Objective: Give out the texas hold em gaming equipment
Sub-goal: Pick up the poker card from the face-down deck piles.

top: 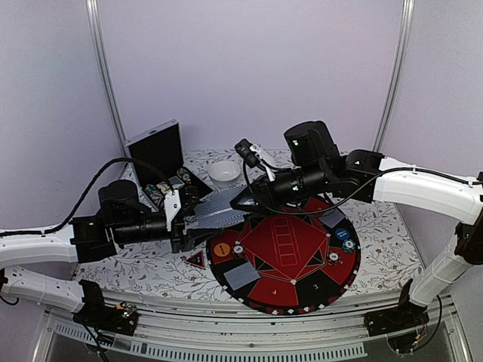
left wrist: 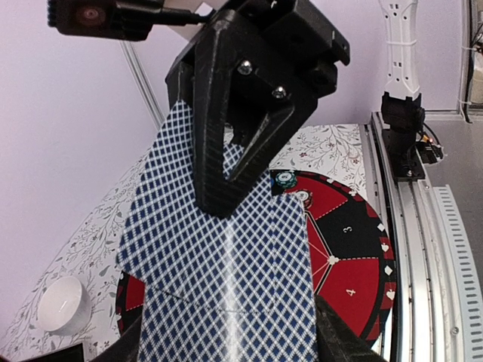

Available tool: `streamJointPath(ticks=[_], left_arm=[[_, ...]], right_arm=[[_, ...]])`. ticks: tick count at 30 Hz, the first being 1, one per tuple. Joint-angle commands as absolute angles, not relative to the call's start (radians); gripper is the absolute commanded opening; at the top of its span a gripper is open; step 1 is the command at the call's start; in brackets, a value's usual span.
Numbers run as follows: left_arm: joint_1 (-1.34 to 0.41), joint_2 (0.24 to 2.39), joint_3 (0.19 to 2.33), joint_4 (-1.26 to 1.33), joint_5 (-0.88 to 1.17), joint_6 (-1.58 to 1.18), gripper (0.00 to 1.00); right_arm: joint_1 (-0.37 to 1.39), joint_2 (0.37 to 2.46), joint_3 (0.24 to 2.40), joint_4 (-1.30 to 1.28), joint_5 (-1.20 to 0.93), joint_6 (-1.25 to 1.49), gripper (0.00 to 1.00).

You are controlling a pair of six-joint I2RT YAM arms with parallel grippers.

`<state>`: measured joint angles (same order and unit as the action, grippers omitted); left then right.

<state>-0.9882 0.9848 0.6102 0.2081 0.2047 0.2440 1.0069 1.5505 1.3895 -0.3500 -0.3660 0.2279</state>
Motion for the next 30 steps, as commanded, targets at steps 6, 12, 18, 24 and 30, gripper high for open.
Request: streamJointPath(ticks=[6,12,18,24,30], left_arm=[[-0.991,0.992,0.620,0.255,0.203,0.256,0.55],[-0.991,0.994,0.621,0.255,0.196,0.254,0.55],[-0.990,0.993,0.621,0.256,0.209,0.251,0.55],[-0.991,0.981,0.615,0.264,0.229,0.249,0.54],[-0.990,0.980,0.618,0.262,0.227,0.246,0.53]], right_arm=[[1.006,1.491,1.443,-0.491,-0.281,0.196,0.02],[1.006,1.413,1.468,-0.503,-0.302,0.183,0.02],[1.006,1.430,1.460,-0.501,-0.346,0.197,0.02],[1.005,1.483,1.448,-0.473,-0.383,0.201,0.07],[1.001,1.508,1.436,-0.462,-0.373,0.199,0.18]])
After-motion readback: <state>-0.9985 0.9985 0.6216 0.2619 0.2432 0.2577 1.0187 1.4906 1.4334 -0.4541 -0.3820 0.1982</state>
